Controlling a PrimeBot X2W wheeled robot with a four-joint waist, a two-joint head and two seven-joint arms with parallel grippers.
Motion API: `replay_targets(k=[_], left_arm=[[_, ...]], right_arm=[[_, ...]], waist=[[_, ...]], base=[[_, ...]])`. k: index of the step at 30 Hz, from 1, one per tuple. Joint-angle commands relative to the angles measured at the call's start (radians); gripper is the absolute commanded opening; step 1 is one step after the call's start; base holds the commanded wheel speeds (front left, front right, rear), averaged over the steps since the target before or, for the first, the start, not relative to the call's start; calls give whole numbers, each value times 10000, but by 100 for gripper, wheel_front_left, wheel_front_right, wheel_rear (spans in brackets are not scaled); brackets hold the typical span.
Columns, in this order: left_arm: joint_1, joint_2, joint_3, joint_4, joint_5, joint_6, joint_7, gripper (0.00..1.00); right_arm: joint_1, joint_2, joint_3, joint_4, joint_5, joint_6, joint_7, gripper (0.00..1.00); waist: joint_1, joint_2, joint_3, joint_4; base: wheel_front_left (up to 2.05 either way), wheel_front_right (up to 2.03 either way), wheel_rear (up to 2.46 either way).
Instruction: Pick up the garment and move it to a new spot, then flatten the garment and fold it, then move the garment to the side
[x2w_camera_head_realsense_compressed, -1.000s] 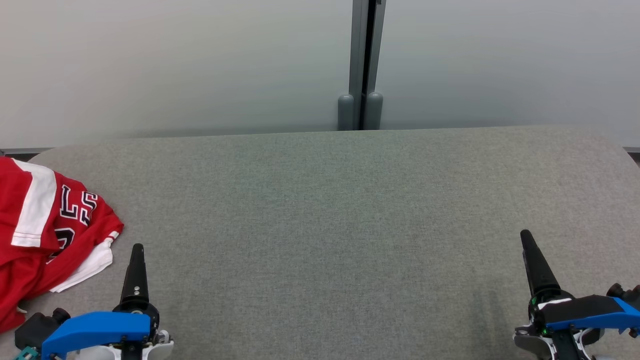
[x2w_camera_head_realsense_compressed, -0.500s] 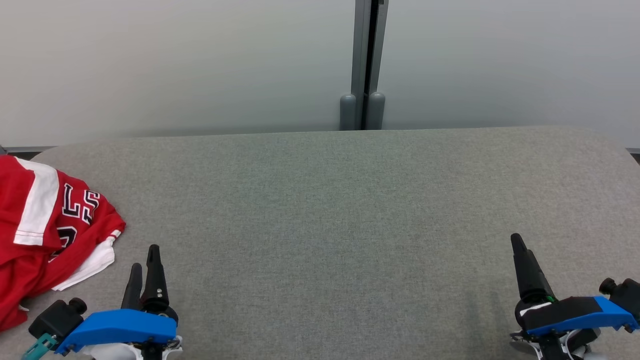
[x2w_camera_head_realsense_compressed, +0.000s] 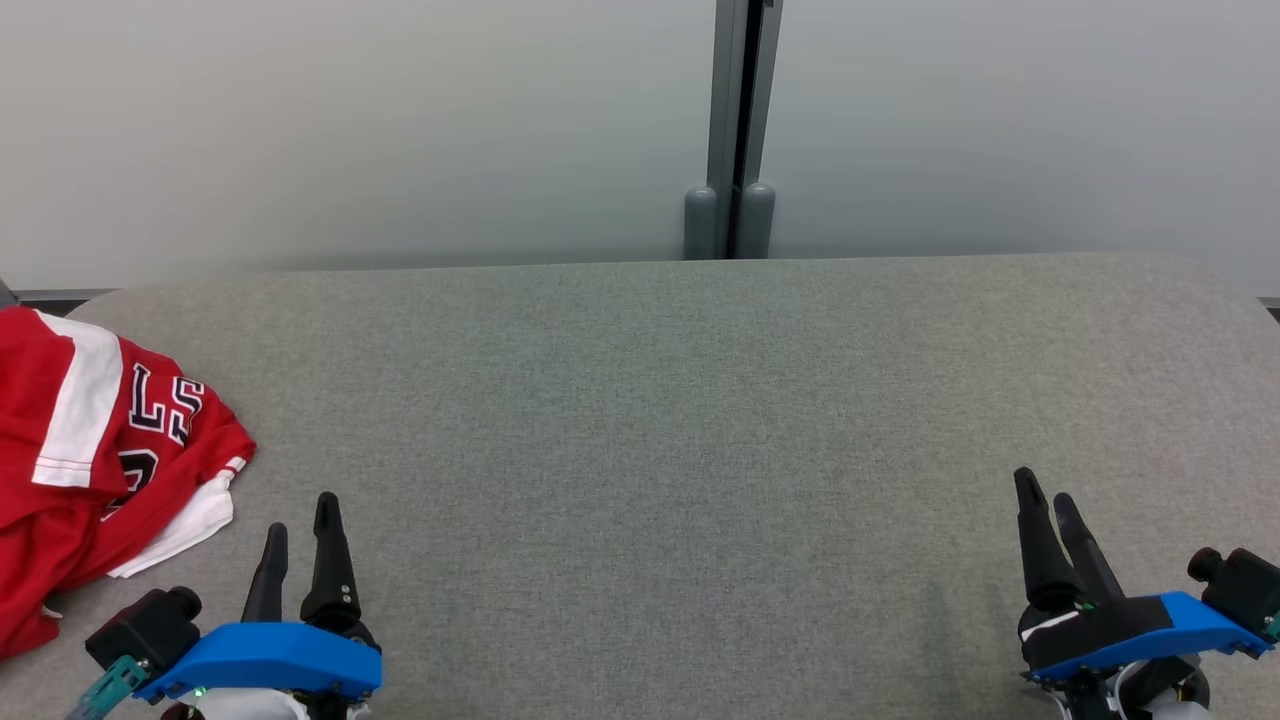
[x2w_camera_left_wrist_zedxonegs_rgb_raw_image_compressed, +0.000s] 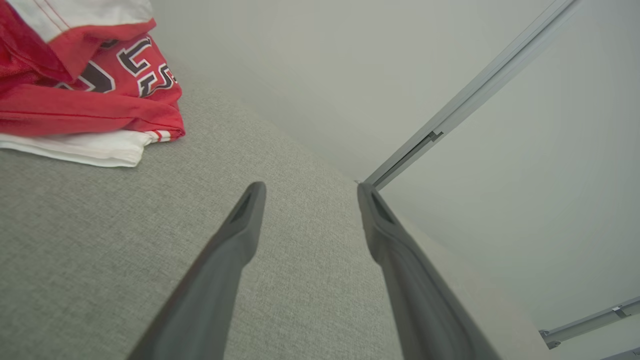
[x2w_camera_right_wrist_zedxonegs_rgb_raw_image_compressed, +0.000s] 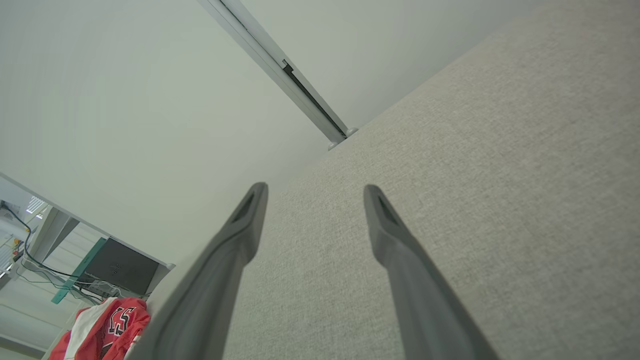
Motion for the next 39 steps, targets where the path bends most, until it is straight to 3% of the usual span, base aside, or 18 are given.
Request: replay_targets(k=[1, 39], left_arm=[[-56, 62, -5, -77, 233, 37, -73, 100], [271, 167, -378, 213, 4357, 392, -1057, 100]], right_arm=[[-146, -83, -11, -80, -224, 32, -73, 100], [348, 87, -14, -22, -4964, 35, -1059, 100]], waist=[[0, 0, 0, 1], [0, 0, -124, -16]], base=[[0, 0, 0], [0, 0, 0]])
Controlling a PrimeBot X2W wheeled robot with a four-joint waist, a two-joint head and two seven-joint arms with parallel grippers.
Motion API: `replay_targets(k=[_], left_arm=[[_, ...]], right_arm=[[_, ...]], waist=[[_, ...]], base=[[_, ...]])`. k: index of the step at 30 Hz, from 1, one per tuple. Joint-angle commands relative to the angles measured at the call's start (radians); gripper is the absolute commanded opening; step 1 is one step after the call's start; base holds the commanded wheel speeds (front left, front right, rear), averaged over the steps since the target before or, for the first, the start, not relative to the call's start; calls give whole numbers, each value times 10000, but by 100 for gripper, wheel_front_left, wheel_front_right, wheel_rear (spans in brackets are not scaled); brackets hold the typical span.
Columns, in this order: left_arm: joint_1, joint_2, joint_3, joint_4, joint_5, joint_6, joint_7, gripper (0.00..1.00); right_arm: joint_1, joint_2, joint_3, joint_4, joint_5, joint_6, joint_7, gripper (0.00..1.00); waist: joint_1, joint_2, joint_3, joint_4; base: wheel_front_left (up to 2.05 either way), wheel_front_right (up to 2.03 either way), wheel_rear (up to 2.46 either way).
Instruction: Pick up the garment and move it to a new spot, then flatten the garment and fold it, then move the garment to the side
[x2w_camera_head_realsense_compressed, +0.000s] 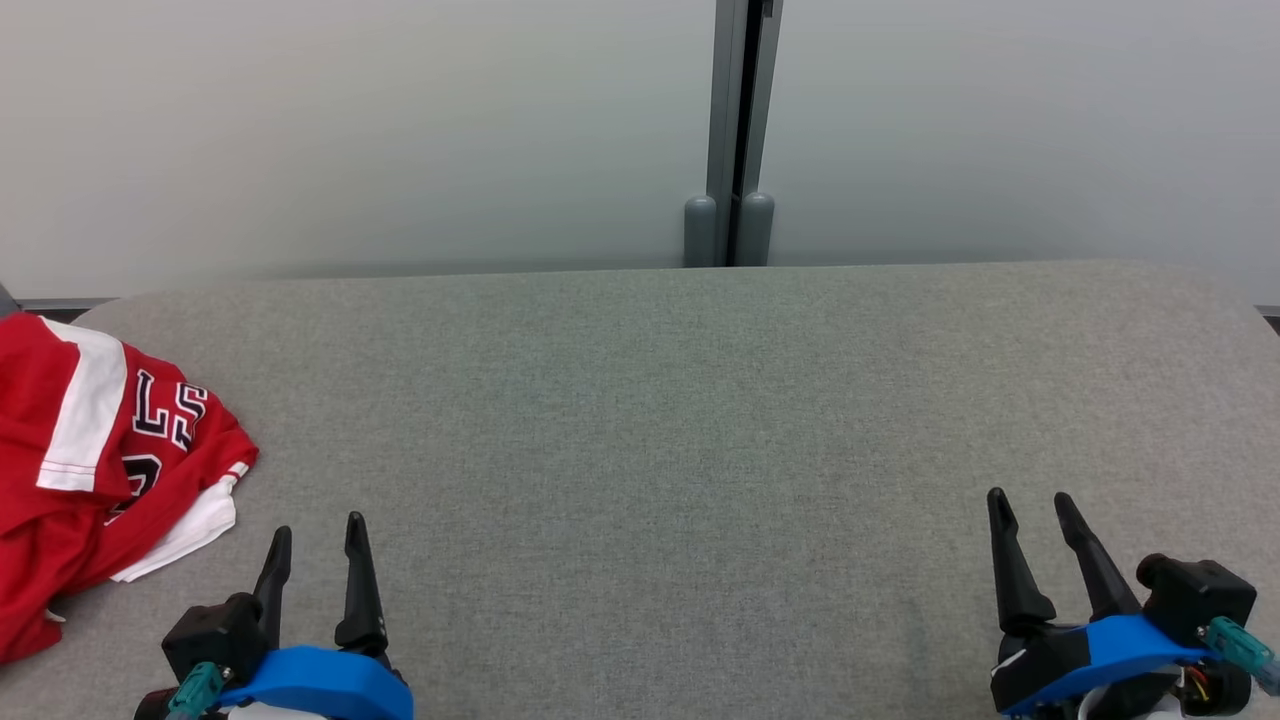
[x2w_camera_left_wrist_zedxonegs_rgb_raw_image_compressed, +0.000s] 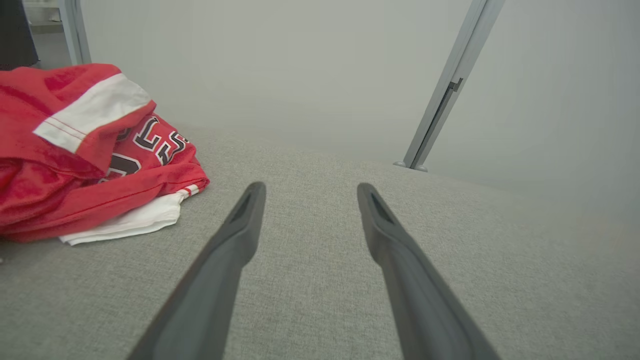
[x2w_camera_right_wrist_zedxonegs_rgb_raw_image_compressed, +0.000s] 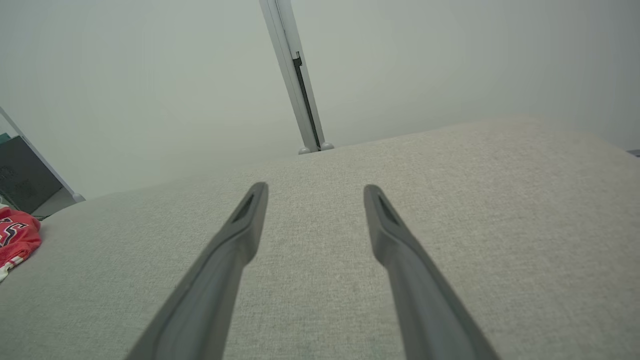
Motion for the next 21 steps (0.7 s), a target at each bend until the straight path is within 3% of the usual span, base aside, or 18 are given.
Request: replay_targets(k=[1, 21], left_arm=[[30, 85, -38, -87, 314, 64, -108, 100], [233, 49, -185, 188, 1921, 162, -522, 100]], right_arm=[[120, 23, -39, -108, -358, 22, -109, 100], [237, 111, -205, 269, -2259, 25, -525, 100]], waist=[[-1, 0, -14, 2], [-1, 0, 11, 2]], base=[[0, 0, 0], [0, 0, 0]])
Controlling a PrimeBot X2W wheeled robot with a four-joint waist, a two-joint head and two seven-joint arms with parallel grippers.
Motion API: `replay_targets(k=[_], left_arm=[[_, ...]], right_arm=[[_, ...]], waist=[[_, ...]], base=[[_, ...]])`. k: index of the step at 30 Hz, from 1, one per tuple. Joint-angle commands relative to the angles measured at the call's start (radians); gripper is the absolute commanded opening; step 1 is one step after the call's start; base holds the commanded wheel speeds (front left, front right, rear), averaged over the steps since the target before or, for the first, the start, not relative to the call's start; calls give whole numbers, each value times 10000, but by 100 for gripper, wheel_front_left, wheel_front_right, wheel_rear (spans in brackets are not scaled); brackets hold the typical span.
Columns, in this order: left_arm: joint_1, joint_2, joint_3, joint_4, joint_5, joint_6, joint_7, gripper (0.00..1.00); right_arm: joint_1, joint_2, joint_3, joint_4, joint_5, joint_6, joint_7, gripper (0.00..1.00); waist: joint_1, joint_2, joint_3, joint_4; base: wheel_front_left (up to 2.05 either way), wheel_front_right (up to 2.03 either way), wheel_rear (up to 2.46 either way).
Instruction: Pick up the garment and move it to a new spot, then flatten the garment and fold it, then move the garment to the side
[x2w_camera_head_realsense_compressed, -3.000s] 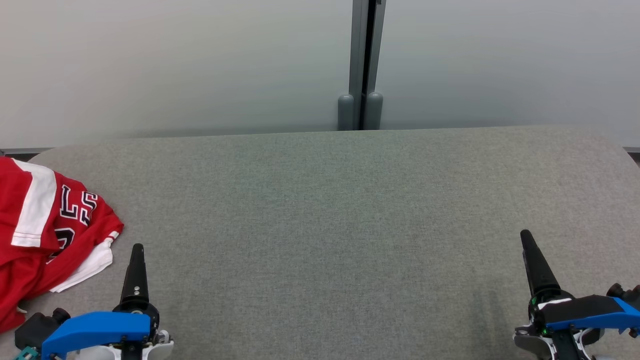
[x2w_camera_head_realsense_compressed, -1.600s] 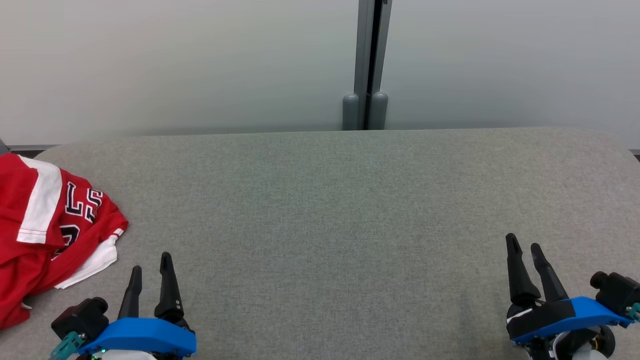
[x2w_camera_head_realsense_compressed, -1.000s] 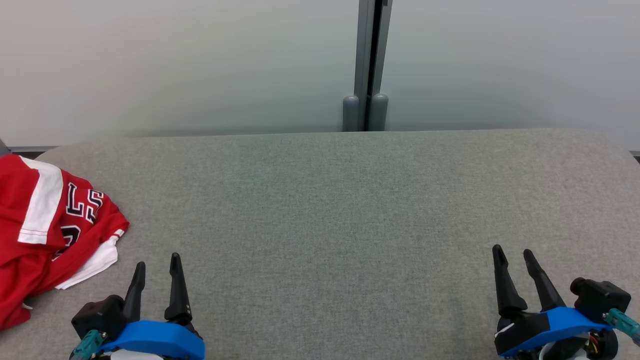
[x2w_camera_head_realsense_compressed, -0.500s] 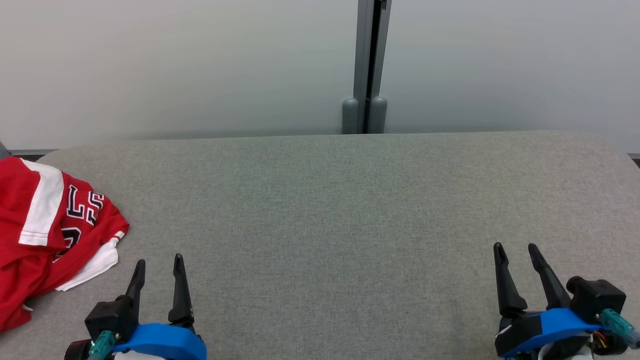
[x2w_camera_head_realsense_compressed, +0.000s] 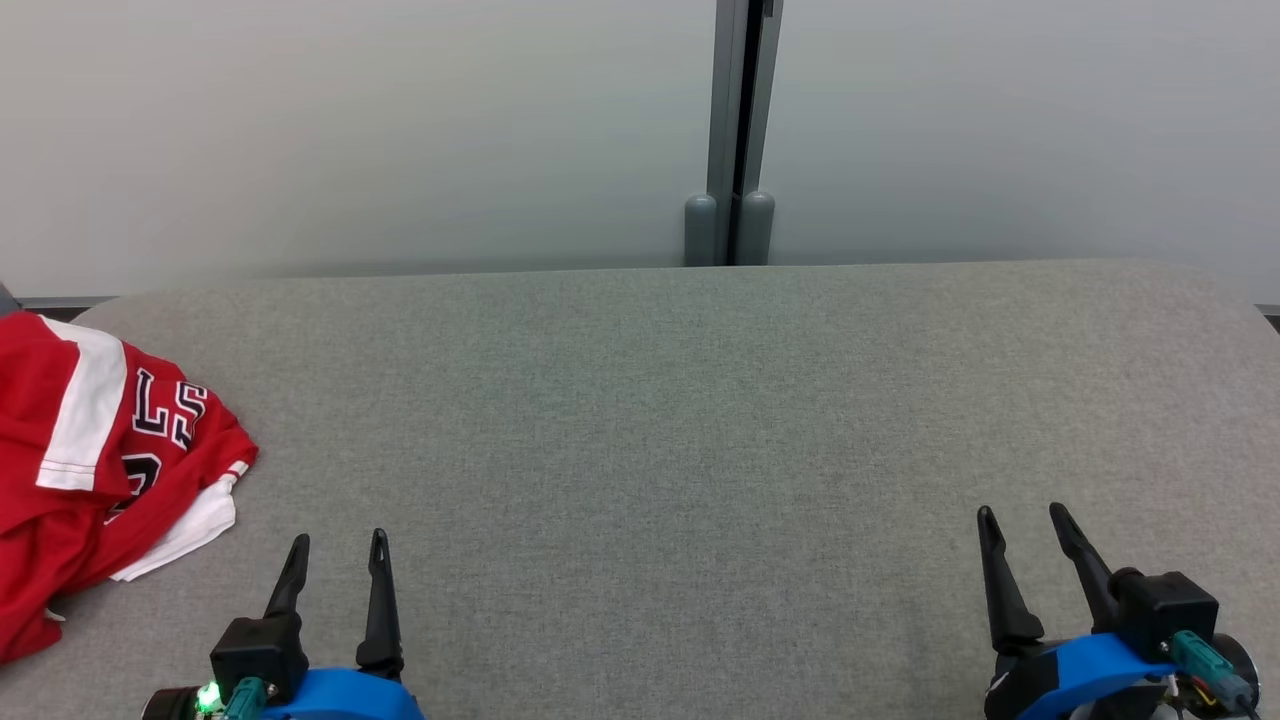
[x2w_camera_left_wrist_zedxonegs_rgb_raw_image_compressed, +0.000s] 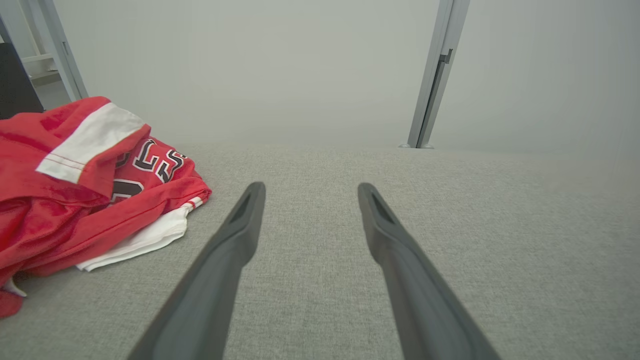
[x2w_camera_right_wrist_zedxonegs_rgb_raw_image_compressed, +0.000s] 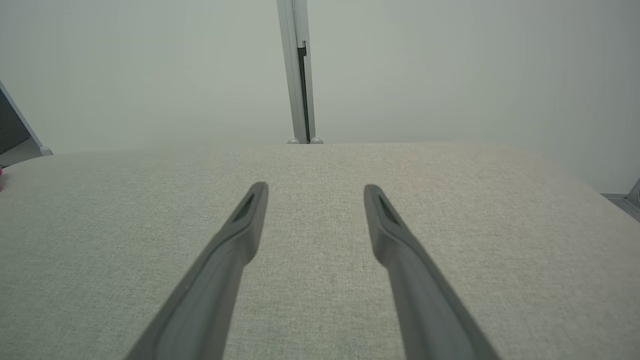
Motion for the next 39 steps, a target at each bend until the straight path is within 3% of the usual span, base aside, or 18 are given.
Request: replay_targets(k=[1, 19, 39], left_arm=[[96, 22, -38, 72, 263, 26, -112, 100], [65, -91, 41, 165, 909, 78, -299, 100], [512, -68, 784, 118, 875, 94, -298, 100]], right_arm=[[171, 6, -70, 152, -319, 25, -89, 100], [162, 30, -24, 218, -1082, 27, -275, 100], [-11, 26, 1148, 200, -778, 17, -272, 100]], waist=[[-1, -1, 12, 5], [-1, -1, 117, 419], [-1, -1, 282, 4238]], base=[[0, 0, 0], [0, 0, 0], [0, 0, 0]])
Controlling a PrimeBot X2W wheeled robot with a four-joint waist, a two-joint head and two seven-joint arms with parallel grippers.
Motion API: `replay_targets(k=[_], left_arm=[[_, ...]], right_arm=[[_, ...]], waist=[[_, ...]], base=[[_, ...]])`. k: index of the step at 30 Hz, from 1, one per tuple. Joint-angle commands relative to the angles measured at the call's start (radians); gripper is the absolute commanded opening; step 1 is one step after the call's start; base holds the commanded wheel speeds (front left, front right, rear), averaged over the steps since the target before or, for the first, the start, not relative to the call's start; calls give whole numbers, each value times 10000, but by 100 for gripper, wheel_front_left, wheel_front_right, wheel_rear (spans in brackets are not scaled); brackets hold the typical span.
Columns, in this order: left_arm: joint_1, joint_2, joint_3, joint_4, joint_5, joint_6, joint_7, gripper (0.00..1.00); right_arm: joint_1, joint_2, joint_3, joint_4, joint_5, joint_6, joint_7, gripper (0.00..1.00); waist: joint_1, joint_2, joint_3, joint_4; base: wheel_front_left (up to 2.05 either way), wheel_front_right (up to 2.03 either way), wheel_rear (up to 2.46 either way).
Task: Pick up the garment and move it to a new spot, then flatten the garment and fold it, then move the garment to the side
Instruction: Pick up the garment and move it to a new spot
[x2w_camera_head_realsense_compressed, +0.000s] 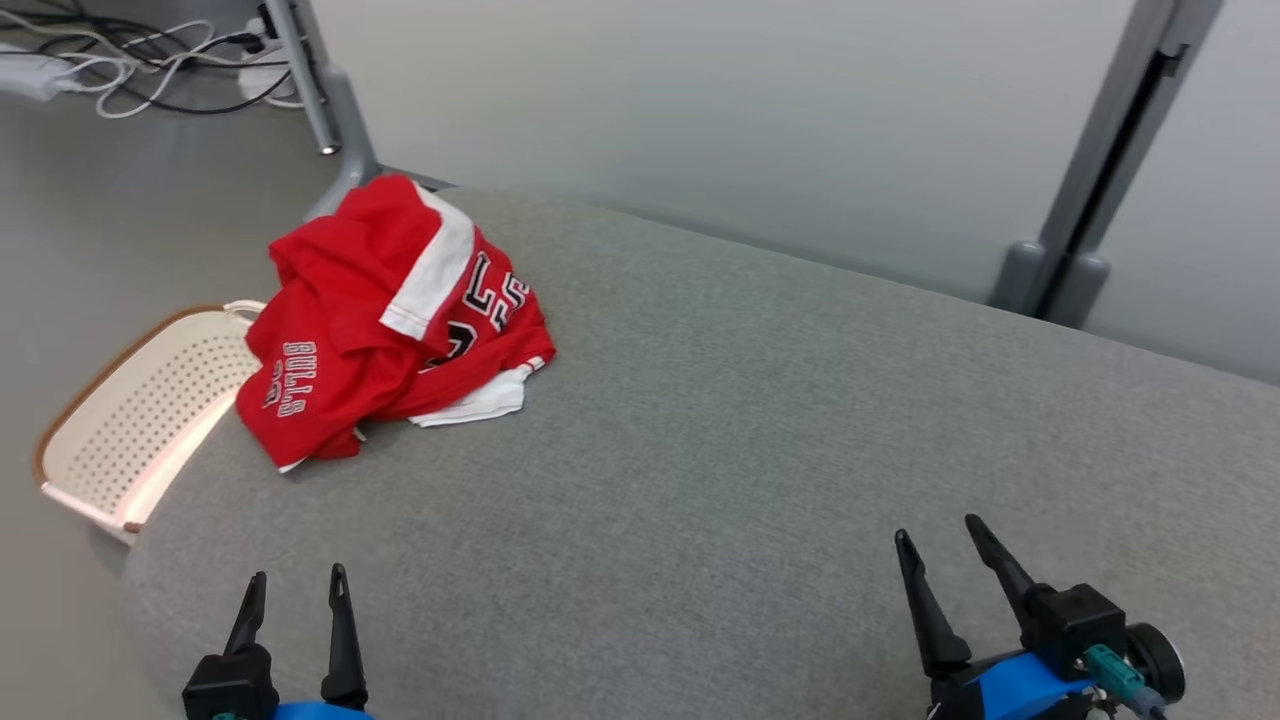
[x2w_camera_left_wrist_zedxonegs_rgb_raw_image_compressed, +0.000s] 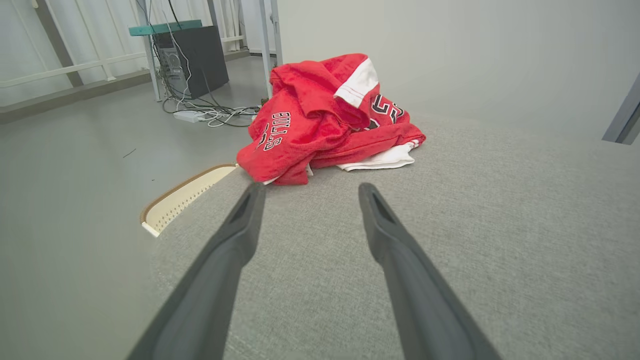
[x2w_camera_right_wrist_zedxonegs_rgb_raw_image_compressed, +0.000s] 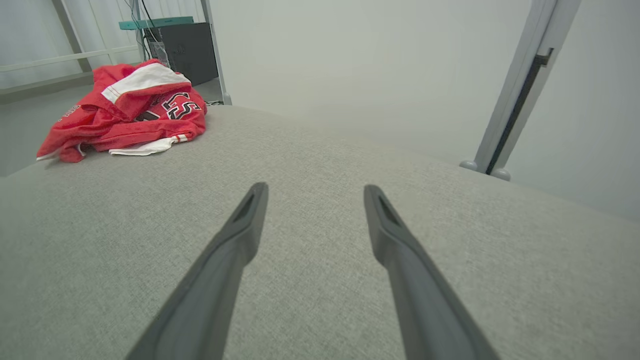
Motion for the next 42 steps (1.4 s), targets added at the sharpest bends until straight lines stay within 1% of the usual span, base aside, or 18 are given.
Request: replay_targets(k=[1, 5, 7, 14, 20, 25, 29, 30, 34, 36, 40, 42], left_arm=[[108, 17, 74, -78, -27, 24, -48, 100], [194, 11, 197, -88, 15, -15, -48, 100], [257, 7, 299, -130, -21, 23, -48, 100], [484, -53, 560, -417, -205, 160, -48, 100], [538, -74, 519, -505, -247, 251, -48, 100], [167, -83, 530, -246, -437, 94, -48, 100], [-499, -85, 419, 187, -336, -96, -48, 100], [-677, -82, 428, 319, -273, -80, -48, 100], [-1547, -57, 546, 627, -177, 9, -41, 100], [-1980, 19, 575, 802, -151, -46, -41, 100], [-3003, 177, 714, 1033, -60, 20, -41, 100], [-3507, 382, 811, 1201, -28, -19, -41, 100]], right_arm=[[-119, -22, 111, 27, 38, 1, -36, 100], [-116, -24, 288, 34, 64, 1, -36, 100], [-150, -28, 451, 70, 49, 1, -34, 100], [-529, -157, 1015, 290, 121, 1, -36, 100], [-688, -253, 1174, 361, 214, 1, -36, 100], [-566, -350, 1128, 349, 256, 1, -36, 100], [-436, -432, 916, 192, 180, 1, -36, 100], [-403, -465, 878, 141, 143, 1, -36, 100], [-788, -742, 1090, -44, 59, 1, -36, 100], [-952, -893, 1172, -169, 78, 1, -36, 100], [-1241, -1268, 1268, -435, 161, 1, -34, 100], [-1411, -1443, 1329, -596, 200, 1, -34, 100]], waist=[[0, 0, 280, 515], [0, 0, 265, 1089], [0, 0, 281, 1246], [0, 0, 466, 1378], [0, 0, 516, 1388], [0, 0, 545, 1345], [0, 0, 728, 1314], [0, 0, 812, 1300], [0, 0, 1407, 898], [0, 0, 1720, 687], [0, 0, 2375, 244], [0, 0, 2726, 5]], base=[[0, 0, 0], [0, 0, 0], [0, 0, 0], [0, 0, 0], [0, 0, 0], [0, 0, 0], [0, 0, 0], [0, 0, 0], [0, 0, 0], [0, 0, 0], [0, 0, 0], [0, 0, 0]])
